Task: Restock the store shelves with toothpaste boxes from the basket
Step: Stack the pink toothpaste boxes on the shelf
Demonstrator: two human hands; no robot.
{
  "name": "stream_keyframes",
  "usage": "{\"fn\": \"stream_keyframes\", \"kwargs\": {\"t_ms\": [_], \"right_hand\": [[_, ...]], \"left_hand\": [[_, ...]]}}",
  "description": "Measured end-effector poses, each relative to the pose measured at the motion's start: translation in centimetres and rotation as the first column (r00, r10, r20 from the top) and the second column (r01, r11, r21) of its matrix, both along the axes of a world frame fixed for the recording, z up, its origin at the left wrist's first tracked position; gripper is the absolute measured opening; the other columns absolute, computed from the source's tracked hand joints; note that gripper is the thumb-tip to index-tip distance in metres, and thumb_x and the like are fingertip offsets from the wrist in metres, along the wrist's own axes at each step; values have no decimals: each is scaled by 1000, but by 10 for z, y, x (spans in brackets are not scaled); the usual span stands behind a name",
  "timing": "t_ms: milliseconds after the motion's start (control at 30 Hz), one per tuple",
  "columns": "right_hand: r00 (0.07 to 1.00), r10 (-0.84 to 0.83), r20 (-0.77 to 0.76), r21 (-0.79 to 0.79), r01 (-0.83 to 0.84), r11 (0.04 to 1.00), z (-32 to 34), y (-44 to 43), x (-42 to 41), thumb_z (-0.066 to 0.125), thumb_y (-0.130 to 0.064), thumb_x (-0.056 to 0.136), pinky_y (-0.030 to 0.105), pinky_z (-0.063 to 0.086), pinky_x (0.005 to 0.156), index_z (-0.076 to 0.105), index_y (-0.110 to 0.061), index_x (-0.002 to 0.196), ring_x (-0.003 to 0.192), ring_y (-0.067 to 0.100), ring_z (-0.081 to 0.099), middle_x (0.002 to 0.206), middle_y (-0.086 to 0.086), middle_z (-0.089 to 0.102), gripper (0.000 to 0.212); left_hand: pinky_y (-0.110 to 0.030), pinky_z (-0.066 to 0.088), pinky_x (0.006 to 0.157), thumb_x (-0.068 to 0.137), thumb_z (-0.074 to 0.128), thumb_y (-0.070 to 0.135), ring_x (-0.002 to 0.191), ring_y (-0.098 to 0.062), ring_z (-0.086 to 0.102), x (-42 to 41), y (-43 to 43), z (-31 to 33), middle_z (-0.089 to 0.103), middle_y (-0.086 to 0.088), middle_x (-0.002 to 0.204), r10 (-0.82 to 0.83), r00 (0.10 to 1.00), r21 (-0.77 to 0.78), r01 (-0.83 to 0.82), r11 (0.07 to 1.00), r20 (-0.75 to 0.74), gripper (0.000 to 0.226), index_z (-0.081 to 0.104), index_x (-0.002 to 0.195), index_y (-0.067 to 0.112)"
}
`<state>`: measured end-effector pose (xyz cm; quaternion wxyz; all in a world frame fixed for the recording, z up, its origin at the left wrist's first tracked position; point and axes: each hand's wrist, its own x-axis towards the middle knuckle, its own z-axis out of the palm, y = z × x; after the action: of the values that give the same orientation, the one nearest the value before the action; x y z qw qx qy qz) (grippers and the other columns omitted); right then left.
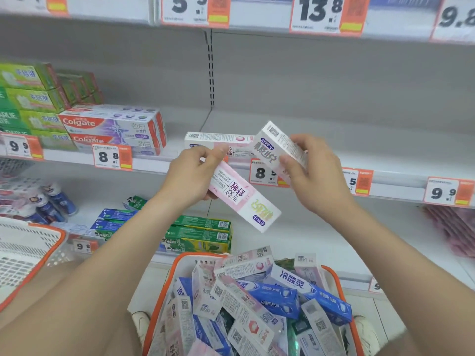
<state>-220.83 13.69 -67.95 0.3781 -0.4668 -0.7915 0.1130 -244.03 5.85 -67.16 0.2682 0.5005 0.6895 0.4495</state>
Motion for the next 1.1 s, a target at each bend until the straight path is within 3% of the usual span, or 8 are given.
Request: {"fn": "stream_keyframes", "kwargs": {"t_ms": [367, 500, 633, 733, 833, 933, 1000, 1100], "right_hand": [[978, -117, 171, 445, 29, 895, 2, 60, -88, 65, -16, 93, 48, 33, 104, 62, -30, 133, 126, 29, 51, 124, -3, 63, 43], [926, -65, 373, 319, -63, 946, 19, 79, -145, 61, -10, 95, 62, 29, 115, 57, -36, 138, 127, 34, 52, 130, 0, 60, 50], [807, 201, 555, -101, -174, 979, 22, 103, -175, 51, -9, 95, 52, 40, 110, 58, -44, 140, 131, 30, 54, 139, -5, 63, 57], [858, 300, 417, -246, -211, 946, 16, 113, -167, 43, -12, 88, 44, 44, 113, 67, -35, 134, 134, 25, 56, 140, -7, 66, 57], [892, 347, 289, -251, -279, 927, 20, 101, -148, 45, -18, 105, 32, 41, 115, 69, -22, 135, 133, 21, 58, 138, -3, 69, 39], [922, 374, -105, -224, -388, 894, 32, 68, -122, 50, -30, 107, 30, 51, 102, 74, -23, 125, 120, 10, 65, 125, -10, 73, 30], [865, 327, -381, -237, -434, 869, 38, 46, -99, 56, -32, 103, 26, 56, 88, 74, -20, 120, 105, 16, 71, 113, -4, 76, 28], [775, 193, -602, -329, -460, 824, 35, 25, -72, 70, -34, 94, 35, 58, 92, 66, -22, 130, 100, 20, 75, 109, 1, 77, 38]], "left_hand": [[-31, 47, 59, 103, 44, 64, 64, -17, 65, -36, 31, 3, 73, -2, 87, -111, 899, -142, 55, 988, -423, 44, 60, 96, 23], [-36, 57, 54, 106, 45, 55, 50, -18, 68, -50, 31, 10, 73, -4, 81, -92, 923, -145, 40, 989, -374, 39, 63, 97, 22], [-43, 62, 64, 110, 37, 46, 74, -32, 72, -63, 30, 15, 73, -10, 84, -37, 952, -102, 6, 995, -304, 44, 67, 97, 16], [-33, 55, 59, 113, 32, 43, 80, -29, 66, -69, 33, 17, 69, -10, 87, 4, 964, -94, -31, 995, -267, 50, 65, 96, 10], [-23, 46, 42, 113, 31, 45, 71, -27, 68, -73, 36, 19, 71, -11, 88, 92, 991, -76, -100, 992, -100, 52, 67, 101, 9], [-26, 49, 43, 112, 32, 46, 66, -28, 70, -73, 37, 24, 75, -13, 90, 189, 967, -86, -177, 981, 170, 51, 68, 111, 9], [-27, 50, 45, 112, 34, 47, 63, -26, 72, -69, 34, 28, 76, -9, 81, 252, 878, -138, -213, 967, 408, 48, 65, 114, 10], [-33, 53, 54, 112, 38, 47, 71, -37, 78, -50, 31, 33, 78, -11, 73, 229, 674, -161, -163, 974, 702, 40, 57, 104, 13]]}}
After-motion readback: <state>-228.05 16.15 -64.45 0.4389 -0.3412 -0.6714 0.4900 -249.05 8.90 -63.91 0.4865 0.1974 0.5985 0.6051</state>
